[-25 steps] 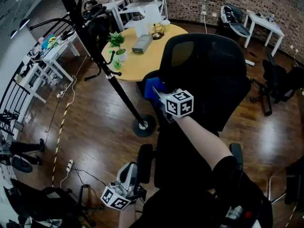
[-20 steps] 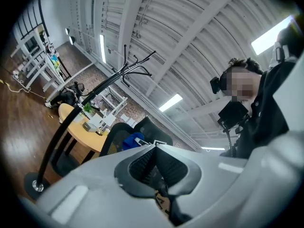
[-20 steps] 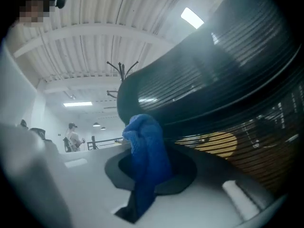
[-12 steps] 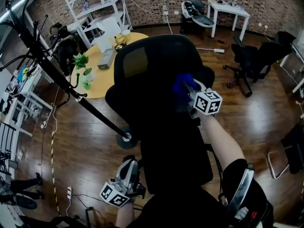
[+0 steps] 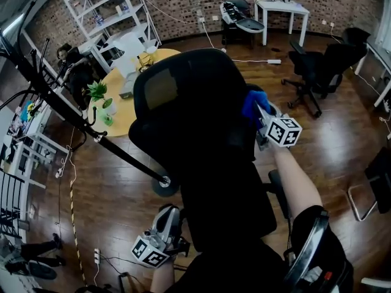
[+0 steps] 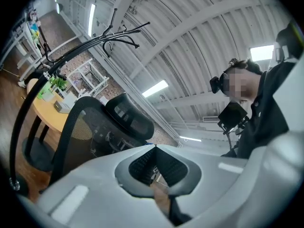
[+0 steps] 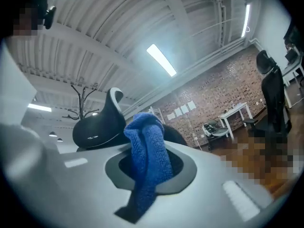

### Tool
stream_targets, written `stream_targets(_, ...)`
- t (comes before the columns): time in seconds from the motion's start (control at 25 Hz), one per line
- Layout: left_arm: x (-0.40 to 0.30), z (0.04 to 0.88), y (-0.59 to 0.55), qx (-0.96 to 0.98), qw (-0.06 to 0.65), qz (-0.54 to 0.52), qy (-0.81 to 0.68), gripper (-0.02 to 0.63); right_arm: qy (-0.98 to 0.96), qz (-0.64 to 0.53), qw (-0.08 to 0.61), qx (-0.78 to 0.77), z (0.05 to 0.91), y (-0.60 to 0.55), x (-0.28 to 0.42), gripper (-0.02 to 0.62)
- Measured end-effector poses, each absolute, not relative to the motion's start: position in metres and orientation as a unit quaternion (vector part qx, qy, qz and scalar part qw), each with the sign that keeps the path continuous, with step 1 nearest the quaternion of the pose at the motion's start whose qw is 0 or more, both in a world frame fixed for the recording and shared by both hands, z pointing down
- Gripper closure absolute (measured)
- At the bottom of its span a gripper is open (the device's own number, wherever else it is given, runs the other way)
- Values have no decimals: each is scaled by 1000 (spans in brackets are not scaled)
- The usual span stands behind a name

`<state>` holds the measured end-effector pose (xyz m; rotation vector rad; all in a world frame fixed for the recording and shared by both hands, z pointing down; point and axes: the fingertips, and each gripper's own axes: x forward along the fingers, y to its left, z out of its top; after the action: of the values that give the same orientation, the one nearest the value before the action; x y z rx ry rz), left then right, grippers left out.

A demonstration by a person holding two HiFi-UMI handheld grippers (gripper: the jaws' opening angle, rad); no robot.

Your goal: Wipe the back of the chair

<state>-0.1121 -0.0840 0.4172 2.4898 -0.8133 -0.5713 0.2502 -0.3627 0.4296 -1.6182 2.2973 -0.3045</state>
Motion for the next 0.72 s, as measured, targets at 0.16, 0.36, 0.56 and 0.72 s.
stream_targets(0.16,-130,423,-77,894,231,-207,-322,614,852,-98,172,-484,423,-342,175,558)
stream_targets(0.36,-156,420,-63,880,223,-216,-358,614,929,-111,128,-329,441,-312,4,558)
stream_targets(0.56,-207,416,-29,850,203,-225,-431,614,959,-141,86,-232,469,-295,-141,558)
stream_targets(0.72,-242,418,0,822,193,-229,-485,614,949,-162,41,-268,499,-324,-180,558)
